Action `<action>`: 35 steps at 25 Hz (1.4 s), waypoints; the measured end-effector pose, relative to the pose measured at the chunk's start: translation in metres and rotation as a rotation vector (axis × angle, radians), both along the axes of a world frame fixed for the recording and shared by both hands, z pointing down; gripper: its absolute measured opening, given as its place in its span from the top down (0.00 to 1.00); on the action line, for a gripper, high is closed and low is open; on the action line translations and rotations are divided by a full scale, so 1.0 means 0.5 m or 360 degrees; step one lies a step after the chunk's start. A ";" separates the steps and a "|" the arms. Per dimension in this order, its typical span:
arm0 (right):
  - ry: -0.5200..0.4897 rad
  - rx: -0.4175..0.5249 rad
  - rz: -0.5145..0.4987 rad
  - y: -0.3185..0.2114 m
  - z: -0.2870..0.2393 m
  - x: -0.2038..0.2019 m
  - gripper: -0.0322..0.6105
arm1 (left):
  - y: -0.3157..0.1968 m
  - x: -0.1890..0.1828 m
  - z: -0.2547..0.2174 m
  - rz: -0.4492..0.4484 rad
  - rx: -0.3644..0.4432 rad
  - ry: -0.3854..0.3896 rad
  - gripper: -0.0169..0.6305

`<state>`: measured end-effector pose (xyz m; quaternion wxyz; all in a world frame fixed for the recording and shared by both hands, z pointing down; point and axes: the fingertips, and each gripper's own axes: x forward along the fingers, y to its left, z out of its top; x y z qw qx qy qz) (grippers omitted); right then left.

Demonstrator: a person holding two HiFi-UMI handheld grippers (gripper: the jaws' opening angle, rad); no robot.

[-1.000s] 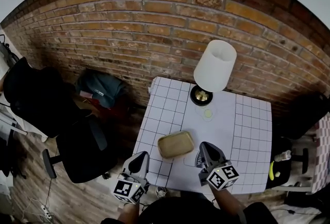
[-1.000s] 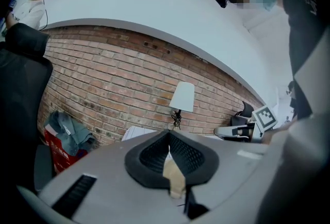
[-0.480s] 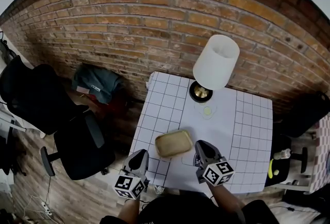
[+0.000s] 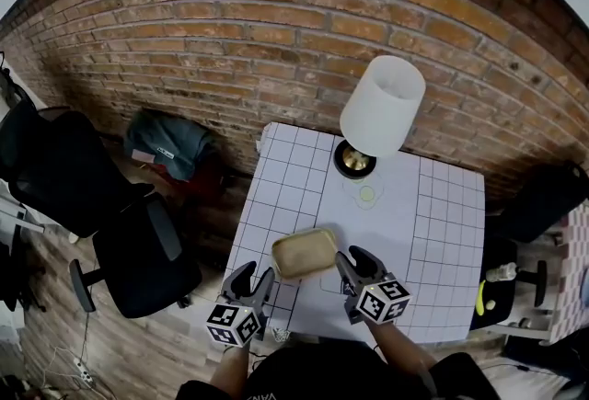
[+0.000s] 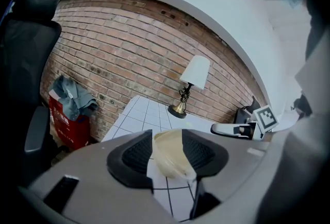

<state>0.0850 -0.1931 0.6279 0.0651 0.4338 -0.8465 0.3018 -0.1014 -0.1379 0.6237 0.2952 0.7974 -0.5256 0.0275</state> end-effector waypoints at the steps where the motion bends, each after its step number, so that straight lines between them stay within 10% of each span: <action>1: -0.0001 -0.0009 -0.0007 0.000 0.004 -0.002 0.72 | -0.001 0.002 0.006 -0.0005 -0.0019 0.0012 0.69; 35: 0.0021 -0.0172 -0.0170 0.004 0.073 -0.037 0.73 | -0.007 0.064 0.083 0.0060 -0.0299 0.0280 0.61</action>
